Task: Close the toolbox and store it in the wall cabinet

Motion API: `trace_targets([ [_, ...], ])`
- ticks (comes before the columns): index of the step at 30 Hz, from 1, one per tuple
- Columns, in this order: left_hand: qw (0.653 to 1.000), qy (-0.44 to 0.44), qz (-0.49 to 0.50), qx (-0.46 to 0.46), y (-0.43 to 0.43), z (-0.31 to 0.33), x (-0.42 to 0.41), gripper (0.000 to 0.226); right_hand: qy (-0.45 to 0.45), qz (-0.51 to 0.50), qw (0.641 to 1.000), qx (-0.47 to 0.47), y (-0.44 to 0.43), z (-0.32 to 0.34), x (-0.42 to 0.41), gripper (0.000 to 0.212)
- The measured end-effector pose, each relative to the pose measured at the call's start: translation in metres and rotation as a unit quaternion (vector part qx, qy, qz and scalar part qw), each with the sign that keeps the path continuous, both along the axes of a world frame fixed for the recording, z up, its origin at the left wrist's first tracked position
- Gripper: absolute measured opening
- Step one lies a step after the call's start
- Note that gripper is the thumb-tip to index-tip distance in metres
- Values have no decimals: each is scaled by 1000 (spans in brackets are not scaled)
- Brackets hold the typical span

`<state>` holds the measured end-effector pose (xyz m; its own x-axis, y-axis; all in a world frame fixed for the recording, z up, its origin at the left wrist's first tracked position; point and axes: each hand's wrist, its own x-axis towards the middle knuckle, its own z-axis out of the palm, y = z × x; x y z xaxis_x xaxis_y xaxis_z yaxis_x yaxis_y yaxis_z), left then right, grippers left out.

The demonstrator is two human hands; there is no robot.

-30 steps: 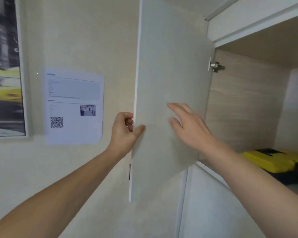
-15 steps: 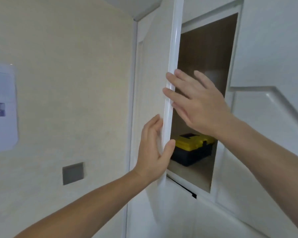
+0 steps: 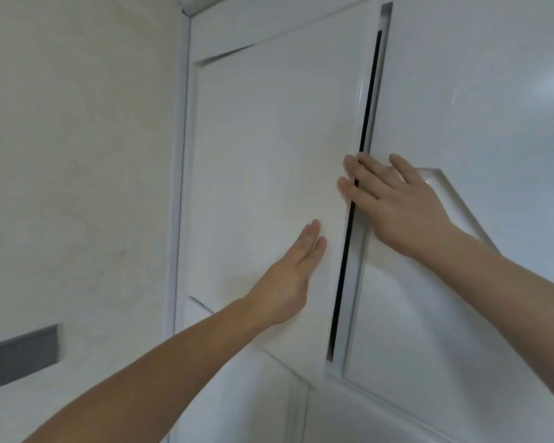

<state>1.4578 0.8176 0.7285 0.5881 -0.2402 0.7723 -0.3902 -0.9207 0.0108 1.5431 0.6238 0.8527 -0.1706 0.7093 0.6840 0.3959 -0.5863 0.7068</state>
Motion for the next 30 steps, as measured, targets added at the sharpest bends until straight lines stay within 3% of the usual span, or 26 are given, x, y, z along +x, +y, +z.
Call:
trace_targets([
  [7,998,48,12,30,-7,4,41,78,14,-61,998,4,-1,1,24,41],
  [15,999,22,23,36,-10,0,50,77,17,-92,996,14,5,0,20,40],
  [23,995,69,59,47,-9,16,28,74,78,-149,986,1,8,0,6,49],
  [26,994,73,83,-13,-9,23,-1,68,125,-114,985,21,9,4,-2,44],
  [30,983,83,114,-118,-3,43,-60,62,191,10,980,56,20,-4,-16,42],
])
